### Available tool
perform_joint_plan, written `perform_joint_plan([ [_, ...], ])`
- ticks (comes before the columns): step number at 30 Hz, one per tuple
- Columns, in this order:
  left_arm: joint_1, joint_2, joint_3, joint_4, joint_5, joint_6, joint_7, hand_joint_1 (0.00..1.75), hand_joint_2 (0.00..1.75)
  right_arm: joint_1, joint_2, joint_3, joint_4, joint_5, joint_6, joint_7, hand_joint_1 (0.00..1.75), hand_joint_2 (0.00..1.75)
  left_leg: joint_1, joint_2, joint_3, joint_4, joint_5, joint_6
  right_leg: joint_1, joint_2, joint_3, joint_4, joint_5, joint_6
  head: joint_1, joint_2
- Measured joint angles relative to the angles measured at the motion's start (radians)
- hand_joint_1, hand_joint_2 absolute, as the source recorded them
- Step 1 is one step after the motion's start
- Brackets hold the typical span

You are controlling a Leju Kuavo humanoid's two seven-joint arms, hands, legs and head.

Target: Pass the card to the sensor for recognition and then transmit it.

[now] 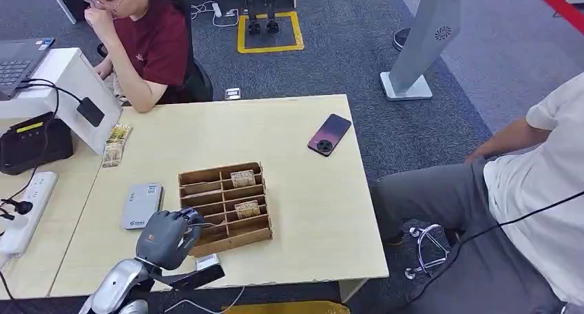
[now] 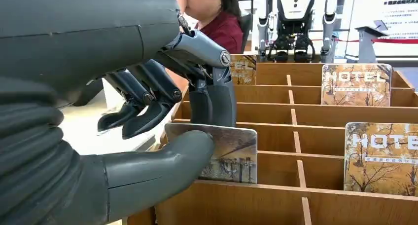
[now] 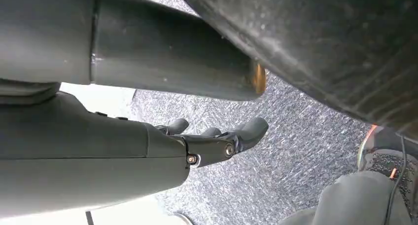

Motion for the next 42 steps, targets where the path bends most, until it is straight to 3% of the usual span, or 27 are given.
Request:
perform_joint_plan([
  [5, -0.002, 0.002, 0.0, 0.003, 0.013, -0.004, 0.0, 1.75, 1.75, 0.0, 0.0, 0.0, 0.0, 0.003, 0.001, 0.0, 0.0, 0.0, 0.0, 0.0, 0.0, 0.0, 0.0, 0.0, 0.0, 0.0, 0.0, 0.0, 0.0, 0.0, 0.0, 0.0],
  [9, -0.079, 0.042, 0.015, 0.016, 0.172, -0.084, -0.032, 1.75, 1.75, -0.001, 0.0, 0.003, 0.0, 0.004, 0.0, 0.0, 0.0, 0.0, 0.001, -0.002, 0.0, 0.0, 0.002, 0.0, 0.001, -0.002, 0.0, 0.0, 0.001, -0.001, 0.0, 0.0],
  [13, -0.336, 0.102, 0.076, 0.016, 0.412, -0.292, -0.017, 1.75, 1.75, -0.002, 0.0, 0.01, 0.0, 0.004, 0.0, -0.003, 0.0, 0.0, 0.005, -0.009, -0.009, 0.001, 0.011, -0.003, 0.004, -0.008, -0.006, 0.001, 0.007, -0.002, -0.001, 0.0],
  [16, -0.578, 0.122, 0.109, 0.018, 0.464, -0.343, 0.068, 1.75, 1.75, -0.005, 0.0, 0.021, 0.0, -0.001, 0.002, -0.003, 0.0, 0.0, 0.005, -0.01, -0.011, 0.001, 0.013, -0.005, 0.004, -0.008, -0.009, 0.001, 0.011, -0.002, 0.0, 0.0],
  [20, -0.767, 0.122, 0.113, 0.042, 0.447, -0.343, 0.163, 1.75, 1.75, -0.006, 0.0, 0.027, 0.0, -0.003, 0.003, 0.002, 0.0, 0.0, 0.004, -0.006, -0.011, 0.001, 0.013, -0.005, 0.004, -0.004, -0.009, 0.001, 0.012, -0.002, 0.001, 0.0],
  [22, -0.803, 0.123, 0.113, 0.077, 0.403, -0.299, 0.166, 1.75, 1.75, -0.007, 0.0, 0.031, 0.0, -0.01, 0.008, 0.009, 0.0, 0.0, 0.004, -0.006, -0.01, 0.001, 0.013, -0.005, 0.003, -0.004, -0.009, 0.001, 0.012, -0.002, 0.001, 0.0],
  [26, -0.808, 0.126, 0.113, 0.131, 0.375, -0.232, 0.145, 1.75, 1.75, -0.007, 0.002, 0.036, 0.0, -0.015, 0.008, 0.011, 0.0, 0.0, 0.004, -0.007, -0.01, 0.001, 0.013, -0.005, 0.003, -0.004, -0.009, 0.001, 0.012, -0.002, 0.001, 0.0],
  [36, -0.819, 0.126, 0.113, 0.183, 0.364, -0.228, 0.146, 1.75, 1.75, -0.008, 0.002, 0.05, 0.0, -0.015, 0.008, 0.011, 0.0, 0.0, 0.004, -0.006, -0.011, 0.001, 0.013, -0.005, 0.003, -0.004, -0.009, 0.001, 0.012, -0.002, 0.001, 0.0],
  [42, -0.816, 0.124, 0.13, 0.224, 0.322, -0.185, 0.144, 1.75, 1.75, -0.008, 0.002, 0.054, 0.0, -0.015, 0.007, 0.011, 0.0, 0.0, 0.004, -0.006, -0.011, 0.001, 0.013, -0.005, 0.003, -0.004, -0.01, 0.001, 0.012, -0.002, 0.001, 0.0],
])
